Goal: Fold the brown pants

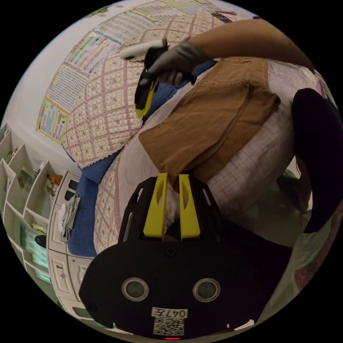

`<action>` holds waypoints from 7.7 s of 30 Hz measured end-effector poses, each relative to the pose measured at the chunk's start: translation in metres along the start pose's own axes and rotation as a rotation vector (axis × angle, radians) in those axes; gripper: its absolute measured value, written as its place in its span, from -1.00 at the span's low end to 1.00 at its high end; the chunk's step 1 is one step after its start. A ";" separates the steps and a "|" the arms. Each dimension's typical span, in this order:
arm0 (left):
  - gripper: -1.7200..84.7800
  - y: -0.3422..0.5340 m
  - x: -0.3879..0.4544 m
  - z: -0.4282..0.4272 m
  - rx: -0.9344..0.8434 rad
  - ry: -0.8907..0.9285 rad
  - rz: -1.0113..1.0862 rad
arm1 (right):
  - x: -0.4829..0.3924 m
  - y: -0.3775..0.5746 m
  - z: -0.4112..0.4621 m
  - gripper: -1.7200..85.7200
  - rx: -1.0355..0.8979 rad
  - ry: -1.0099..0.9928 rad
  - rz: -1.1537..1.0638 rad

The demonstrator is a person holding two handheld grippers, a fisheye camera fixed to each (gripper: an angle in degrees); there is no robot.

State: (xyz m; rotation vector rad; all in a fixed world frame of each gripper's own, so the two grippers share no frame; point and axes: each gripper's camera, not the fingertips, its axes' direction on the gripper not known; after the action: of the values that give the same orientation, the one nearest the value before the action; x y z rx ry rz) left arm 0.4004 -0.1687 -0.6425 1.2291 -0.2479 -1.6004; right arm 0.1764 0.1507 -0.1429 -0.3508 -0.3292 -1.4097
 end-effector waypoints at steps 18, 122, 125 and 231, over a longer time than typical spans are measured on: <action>-0.96 0.072 -0.096 0.040 -0.010 0.262 -0.306 | 0.023 -0.115 0.111 -0.98 -0.183 -0.258 -0.172; -0.80 0.644 0.008 0.322 0.207 1.577 -1.356 | -0.415 0.292 -0.132 -0.96 0.333 0.251 -0.037; -0.77 0.636 0.010 0.315 0.183 1.555 -1.313 | -0.426 0.282 -0.129 -0.96 0.342 0.342 -0.076; -0.78 0.623 -0.047 0.229 -0.027 1.445 -1.001 | -0.007 0.308 -0.198 -0.89 0.361 -0.048 0.746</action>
State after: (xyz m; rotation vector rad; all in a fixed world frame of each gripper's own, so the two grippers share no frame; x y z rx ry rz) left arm 0.5865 -0.4866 -0.0886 2.3188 1.4676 -0.9779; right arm 0.4842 0.1114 -0.3380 -0.1773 -0.4279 -0.5949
